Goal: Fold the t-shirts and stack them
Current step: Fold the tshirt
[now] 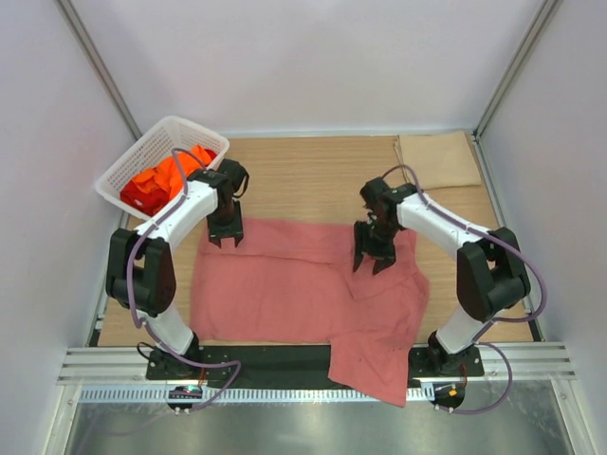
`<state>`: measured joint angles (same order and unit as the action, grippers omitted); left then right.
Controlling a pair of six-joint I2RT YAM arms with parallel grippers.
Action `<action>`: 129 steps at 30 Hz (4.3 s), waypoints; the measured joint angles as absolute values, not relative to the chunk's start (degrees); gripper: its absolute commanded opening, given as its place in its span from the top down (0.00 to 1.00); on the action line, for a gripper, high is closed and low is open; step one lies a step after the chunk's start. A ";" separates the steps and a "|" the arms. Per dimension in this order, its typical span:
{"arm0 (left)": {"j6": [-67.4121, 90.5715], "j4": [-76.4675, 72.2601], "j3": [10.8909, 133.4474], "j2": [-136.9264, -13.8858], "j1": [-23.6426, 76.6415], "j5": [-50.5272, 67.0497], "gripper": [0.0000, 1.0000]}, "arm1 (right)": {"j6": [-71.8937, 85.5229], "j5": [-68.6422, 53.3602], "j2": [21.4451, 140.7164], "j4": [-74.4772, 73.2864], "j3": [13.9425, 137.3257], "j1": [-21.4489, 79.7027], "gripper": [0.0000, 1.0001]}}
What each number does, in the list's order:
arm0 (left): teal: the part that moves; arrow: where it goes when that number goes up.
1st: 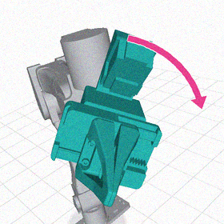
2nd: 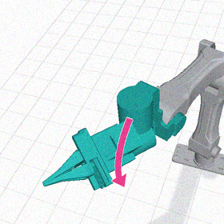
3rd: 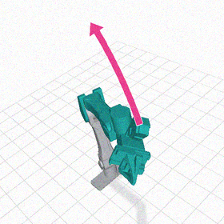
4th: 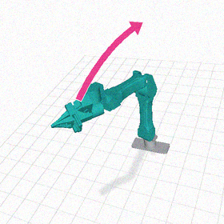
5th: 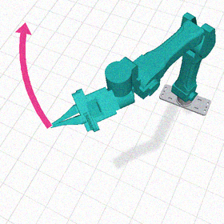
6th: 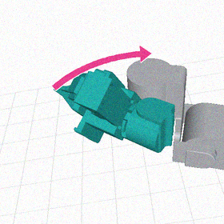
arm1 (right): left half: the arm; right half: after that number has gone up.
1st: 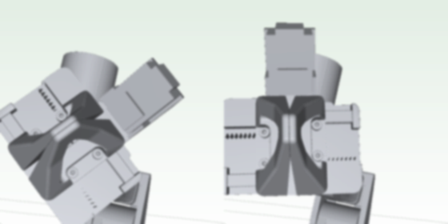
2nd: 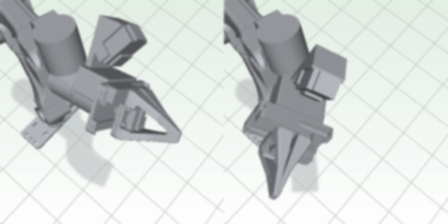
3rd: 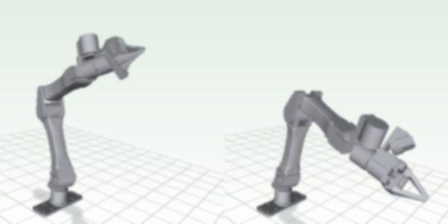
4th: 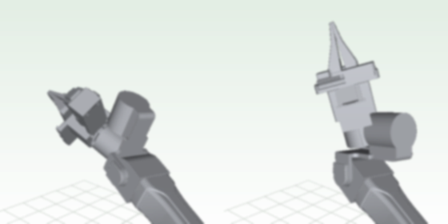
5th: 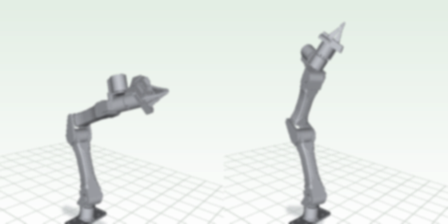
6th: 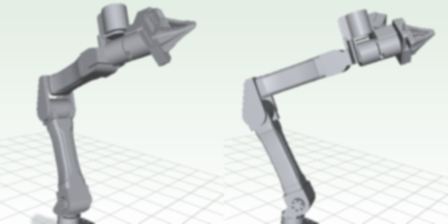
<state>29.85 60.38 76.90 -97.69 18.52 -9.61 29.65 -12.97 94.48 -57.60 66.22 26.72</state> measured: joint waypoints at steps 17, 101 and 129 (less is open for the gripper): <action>30.04 59.31 78.43 -100.66 18.52 -5.74 0.66 | 22.74 -7.51 100.38 -57.78 77.28 2.90 0.38; 30.37 52.75 95.77 -113.82 30.57 12.40 0.60 | 28.32 -6.20 105.49 -46.44 76.71 -2.72 0.41; 26.44 53.60 88.90 -119.94 7.33 5.74 0.66 | 27.75 3.53 112.44 -40.62 79.00 -2.76 0.98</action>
